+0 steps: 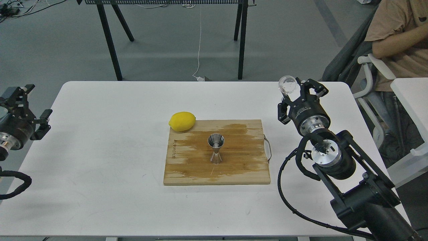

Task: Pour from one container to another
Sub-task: 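Tilt the cup upright and carry it back toward its spot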

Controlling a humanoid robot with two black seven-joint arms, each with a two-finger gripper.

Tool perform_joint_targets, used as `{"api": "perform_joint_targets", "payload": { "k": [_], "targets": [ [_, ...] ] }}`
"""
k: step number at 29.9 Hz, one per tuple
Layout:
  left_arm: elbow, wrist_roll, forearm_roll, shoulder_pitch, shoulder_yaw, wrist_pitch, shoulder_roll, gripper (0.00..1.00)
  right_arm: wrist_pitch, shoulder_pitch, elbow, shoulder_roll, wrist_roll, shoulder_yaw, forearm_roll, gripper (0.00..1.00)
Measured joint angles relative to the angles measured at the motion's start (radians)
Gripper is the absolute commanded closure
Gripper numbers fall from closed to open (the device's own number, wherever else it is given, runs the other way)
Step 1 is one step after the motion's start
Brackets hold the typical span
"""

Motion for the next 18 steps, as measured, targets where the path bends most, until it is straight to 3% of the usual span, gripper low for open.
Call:
{"api": "perform_joint_targets", "payload": {
  "k": [9,18],
  "targets": [
    [0.000,0.000,0.000,0.000,0.004,0.000,-0.011,0.01,0.000,-0.095,-0.061,0.001,-0.033,0.221,0.376,0.59],
    [0.000,0.000,0.000,0.000,0.009,0.000,-0.010,0.01,0.000,-0.155,-0.148,0.002,-0.054,0.260,0.468,0.59]
  ]
}}
